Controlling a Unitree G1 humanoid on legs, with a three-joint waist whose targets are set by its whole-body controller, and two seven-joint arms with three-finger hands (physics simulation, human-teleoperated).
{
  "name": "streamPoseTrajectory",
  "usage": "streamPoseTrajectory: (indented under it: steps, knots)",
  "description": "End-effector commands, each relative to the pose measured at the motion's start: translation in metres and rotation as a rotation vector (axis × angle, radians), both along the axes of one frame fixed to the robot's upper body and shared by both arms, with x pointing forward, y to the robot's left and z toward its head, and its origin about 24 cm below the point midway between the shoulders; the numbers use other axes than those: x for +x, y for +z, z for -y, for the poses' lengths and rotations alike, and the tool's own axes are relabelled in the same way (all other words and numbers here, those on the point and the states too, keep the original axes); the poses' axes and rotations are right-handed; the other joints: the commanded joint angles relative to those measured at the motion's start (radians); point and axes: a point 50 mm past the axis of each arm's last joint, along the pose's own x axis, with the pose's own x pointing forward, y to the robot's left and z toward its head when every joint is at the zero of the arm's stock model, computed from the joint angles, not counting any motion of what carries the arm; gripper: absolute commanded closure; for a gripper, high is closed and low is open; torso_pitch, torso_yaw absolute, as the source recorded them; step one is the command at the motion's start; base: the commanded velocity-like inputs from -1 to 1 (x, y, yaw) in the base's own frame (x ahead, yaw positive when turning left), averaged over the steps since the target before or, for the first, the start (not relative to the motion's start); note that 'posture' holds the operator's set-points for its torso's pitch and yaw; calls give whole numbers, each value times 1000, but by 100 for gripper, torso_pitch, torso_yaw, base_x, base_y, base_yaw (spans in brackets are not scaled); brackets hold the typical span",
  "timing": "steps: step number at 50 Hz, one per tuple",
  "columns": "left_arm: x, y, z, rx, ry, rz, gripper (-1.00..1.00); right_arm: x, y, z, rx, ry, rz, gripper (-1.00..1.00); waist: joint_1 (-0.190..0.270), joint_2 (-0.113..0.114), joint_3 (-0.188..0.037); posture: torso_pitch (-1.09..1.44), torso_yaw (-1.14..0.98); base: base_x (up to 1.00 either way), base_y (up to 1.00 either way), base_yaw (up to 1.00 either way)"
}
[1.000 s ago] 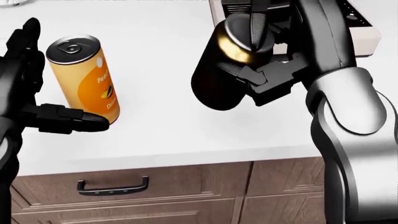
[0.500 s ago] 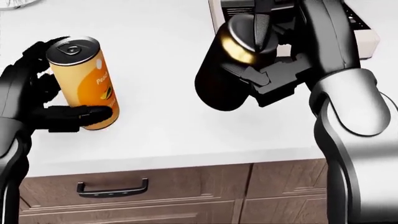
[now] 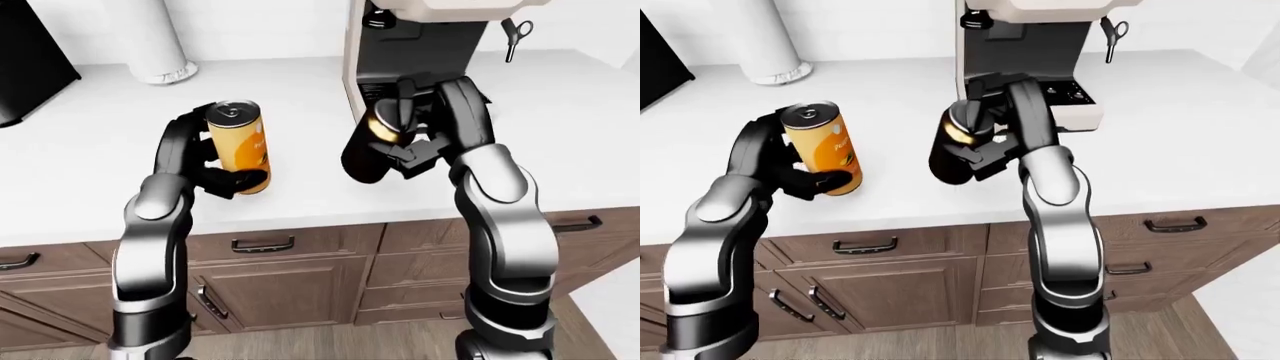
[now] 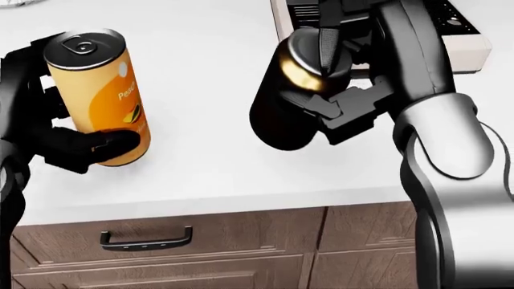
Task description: Move the drinks to the dining counter.
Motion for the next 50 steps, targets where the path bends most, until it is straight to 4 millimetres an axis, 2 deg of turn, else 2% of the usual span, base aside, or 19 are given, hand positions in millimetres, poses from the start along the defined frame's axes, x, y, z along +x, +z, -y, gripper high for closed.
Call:
streamPoseTrajectory:
  steps: [1,5,15,16,19,23,26,28,30,32,36,37,38,39,40,41,42,45,50]
  knots:
    - [-9,27,4,15,-19,110,86,-8,20,0,-3,3,113,100,-1,4,-31,0,0,0,0,0]
    - [-18,36,6,24,-31,127,100,-9,18,2,1,-7,111,100,1,4,-29,0,0,0,0,0]
    - [-37,50,10,33,-56,155,100,-10,22,3,-8,-20,127,100,0,5,-26,0,0,0,0,0]
    - [-39,51,10,33,-55,158,100,-11,24,3,-18,-19,138,100,9,9,-45,0,0,0,0,36]
    - [-42,53,11,35,-57,161,100,-11,25,3,-12,-25,141,100,8,11,-29,0,0,3,0,45]
    - [-45,55,12,34,-61,164,100,-12,30,2,-20,-21,155,100,13,30,-19,0,0,5,0,55]
    - [-46,54,13,32,-64,165,100,-14,28,3,-22,-24,155,100,16,45,-22,0,0,5,0,62]
    - [-46,52,14,33,-69,161,100,-14,27,4,-21,-26,155,100,28,42,-31,0,0,5,0,63]
    - [-46,54,13,33,-65,165,100,-14,29,4,-22,-26,157,100,28,49,-25,0,0,5,0,67]
    - [-47,53,13,34,-64,163,100,-14,28,4,-22,-27,157,100,31,31,-24,0,0,5,0,67]
    - [-48,51,12,36,-62,160,100,-13,27,4,-22,-27,157,100,18,-20,2,0,0,5,0,68]
    - [-48,52,12,34,-63,161,100,-13,28,3,-21,-27,157,100,15,-38,1,0,0,5,0,68]
    - [-48,52,12,34,-63,161,100,-13,28,3,-21,-26,158,100,12,-66,-8,0,0,5,0,67]
    - [-48,51,12,35,-64,159,100,-13,27,3,-21,-26,158,100,3,-110,-26,0,0,5,0,68]
    - [-48,50,12,33,-64,158,100,-13,27,3,-21,-26,157,100,4,-53,-6,0,0,6,0,67]
    - [-48,50,12,34,-65,157,100,-14,27,3,-21,-25,157,100,15,-75,-9,0,0,5,0,68]
    - [-47,49,12,33,-65,157,100,-14,26,3,-22,-25,156,100,16,-76,-18,0,0,6,0,68]
    - [-47,49,12,34,-64,155,100,-13,25,3,-22,-23,155,100,20,-49,-17,0,0,6,0,68]
    - [-46,48,12,40,-61,154,100,-13,24,3,-21,-23,156,100,7,18,-16,0,0,6,0,68]
